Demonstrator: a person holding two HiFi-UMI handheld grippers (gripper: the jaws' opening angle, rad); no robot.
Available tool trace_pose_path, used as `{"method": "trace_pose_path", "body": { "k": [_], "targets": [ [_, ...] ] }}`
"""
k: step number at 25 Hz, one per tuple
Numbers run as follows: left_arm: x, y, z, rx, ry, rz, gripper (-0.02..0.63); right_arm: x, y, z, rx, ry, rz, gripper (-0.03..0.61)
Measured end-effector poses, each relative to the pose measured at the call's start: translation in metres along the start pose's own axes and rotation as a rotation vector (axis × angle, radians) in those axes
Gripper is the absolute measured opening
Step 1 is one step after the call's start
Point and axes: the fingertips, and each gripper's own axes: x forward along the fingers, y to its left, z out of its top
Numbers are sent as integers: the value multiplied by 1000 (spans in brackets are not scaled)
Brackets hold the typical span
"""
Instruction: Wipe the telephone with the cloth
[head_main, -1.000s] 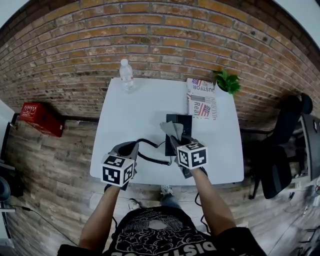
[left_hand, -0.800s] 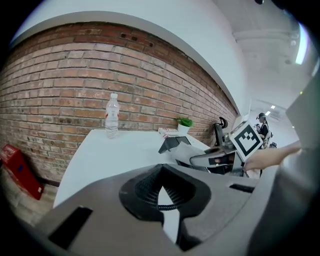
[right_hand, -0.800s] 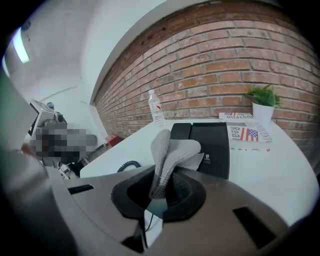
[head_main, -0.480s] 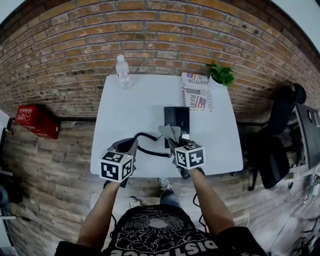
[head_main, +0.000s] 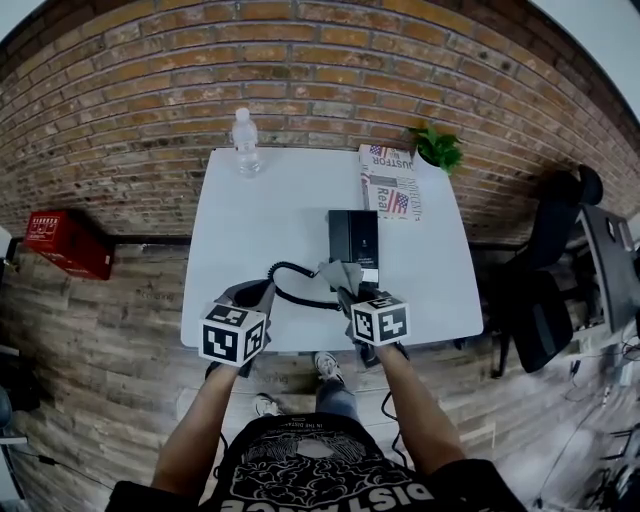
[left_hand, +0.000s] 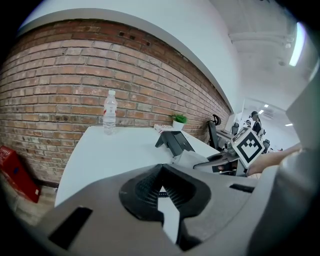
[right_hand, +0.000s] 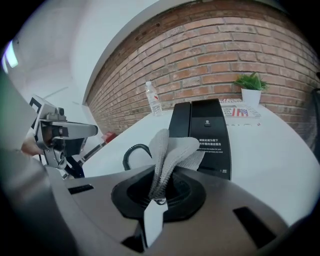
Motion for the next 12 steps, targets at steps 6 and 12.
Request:
{"method": "trace_pose_path", "body": {
  "k": [6,12],
  "targets": [
    [-5,1,-8,20,7,-18,6,-3,5,-17,4,16,-21,11],
    [-4,-4,-14,49,13,-40,6,-10,11,-23,3,-2,-34,11]
  ]
}}
